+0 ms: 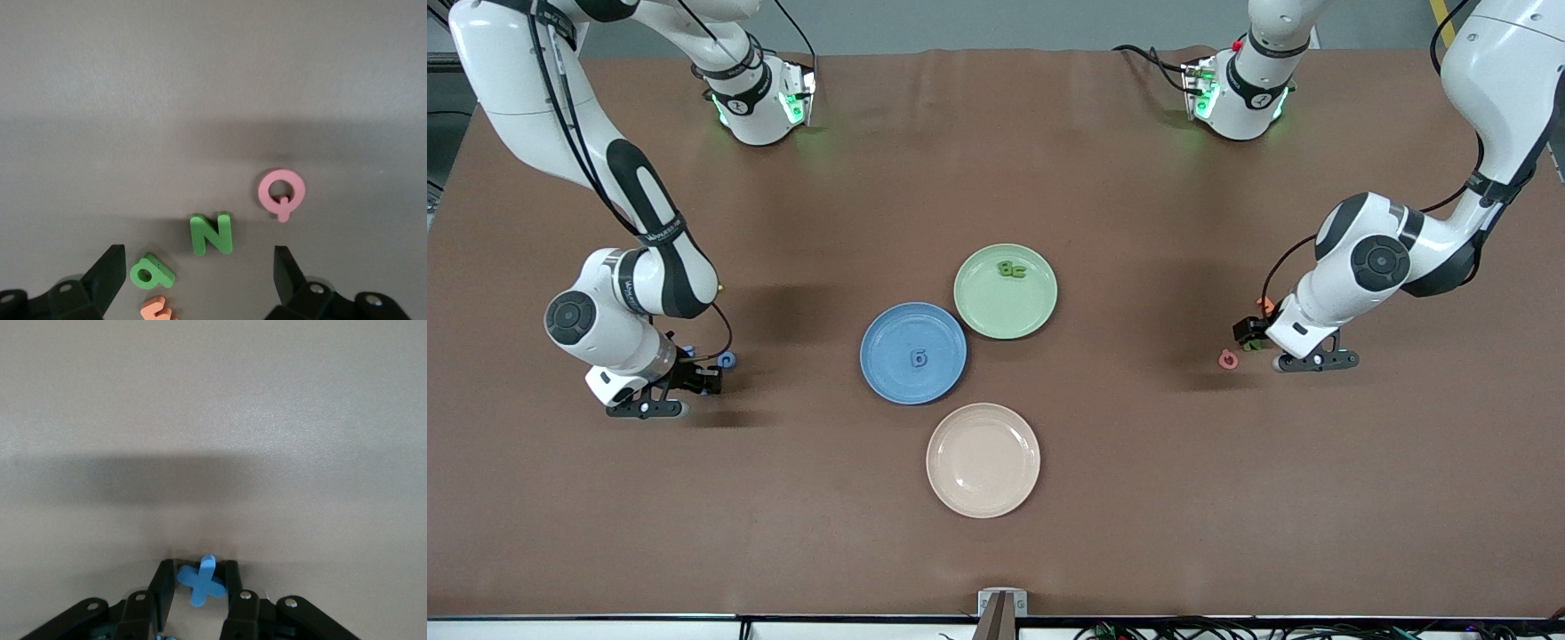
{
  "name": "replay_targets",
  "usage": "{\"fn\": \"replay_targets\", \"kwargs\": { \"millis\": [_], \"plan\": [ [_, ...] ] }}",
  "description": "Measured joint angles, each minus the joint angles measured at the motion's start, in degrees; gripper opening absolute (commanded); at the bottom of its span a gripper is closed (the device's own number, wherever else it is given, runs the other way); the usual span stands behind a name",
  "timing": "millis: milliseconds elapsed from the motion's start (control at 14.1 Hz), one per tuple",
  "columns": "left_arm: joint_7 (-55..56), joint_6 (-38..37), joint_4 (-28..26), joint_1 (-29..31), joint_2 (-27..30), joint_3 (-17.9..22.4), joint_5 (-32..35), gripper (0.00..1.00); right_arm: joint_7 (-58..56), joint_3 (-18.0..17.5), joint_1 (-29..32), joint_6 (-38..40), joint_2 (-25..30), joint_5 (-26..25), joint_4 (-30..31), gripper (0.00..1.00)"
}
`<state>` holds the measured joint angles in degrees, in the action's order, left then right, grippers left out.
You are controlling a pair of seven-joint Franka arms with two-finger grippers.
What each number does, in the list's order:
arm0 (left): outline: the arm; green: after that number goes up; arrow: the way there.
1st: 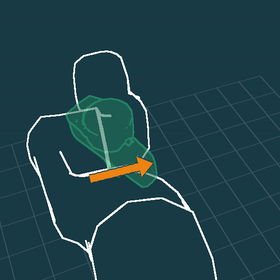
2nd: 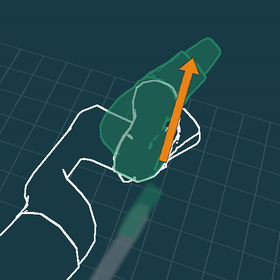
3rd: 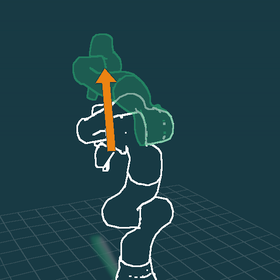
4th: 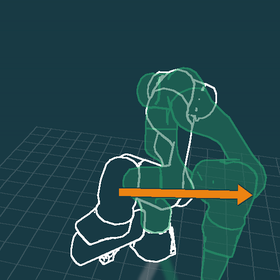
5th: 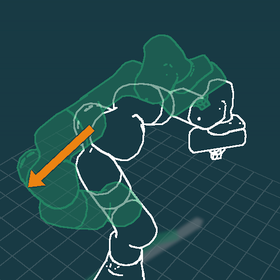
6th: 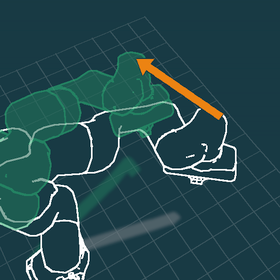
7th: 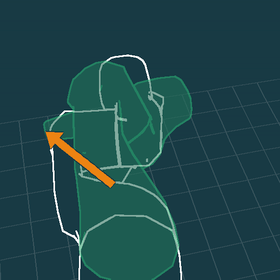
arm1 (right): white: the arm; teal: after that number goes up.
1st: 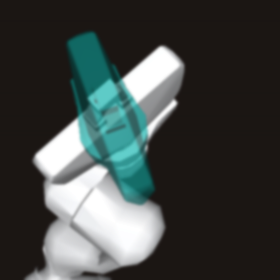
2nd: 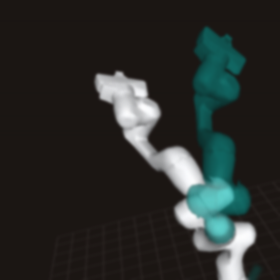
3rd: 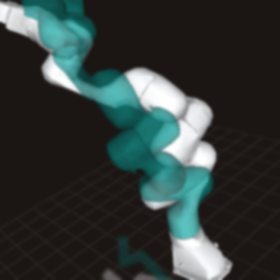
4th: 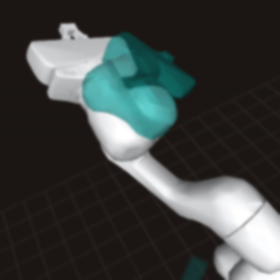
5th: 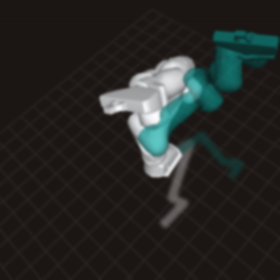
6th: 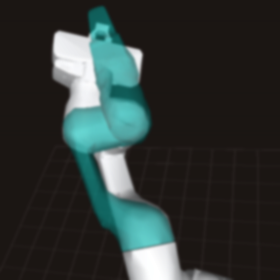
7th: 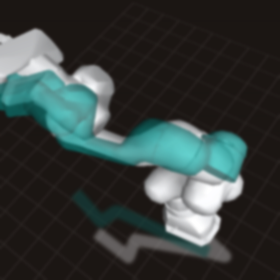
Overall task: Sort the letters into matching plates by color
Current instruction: 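Grasp the green N with the left gripper while the right gripper drops the x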
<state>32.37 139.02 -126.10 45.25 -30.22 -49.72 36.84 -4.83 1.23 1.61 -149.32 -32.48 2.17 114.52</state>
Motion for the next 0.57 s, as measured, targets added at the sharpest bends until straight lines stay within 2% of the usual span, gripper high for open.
{"fn": "replay_targets", "kwargs": {
  "millis": [71, 284, 427, 569],
  "plan": [
    [0.0, 1.0, -0.7, 0.3, -0.1, 0.0, 0.1, 0.93, 0.0, 0.0, 0.0, 0.0, 0.0, 0.0, -0.1, 0.12],
    [0.0, 2.5, -1.6, 0.3, -1.0, 0.0, 1.2, 0.84, 0.0, 0.0, 0.0, 0.0, 0.0, 0.0, -0.1, 0.04],
    [0.1, 2.6, -1.6, 0.3, -2.0, 0.0, 2.7, 0.77, 0.0, 0.0, 0.0, 0.6, 0.0, 0.0, -0.3, 0.04],
    [0.1, 3.0, -1.6, 0.4, -2.8, 0.5, 3.7, 0.7, 0.1, 0.0, 0.0, 5.0, 0.0, 0.0, -2.4, 0.01]
  ]
}}
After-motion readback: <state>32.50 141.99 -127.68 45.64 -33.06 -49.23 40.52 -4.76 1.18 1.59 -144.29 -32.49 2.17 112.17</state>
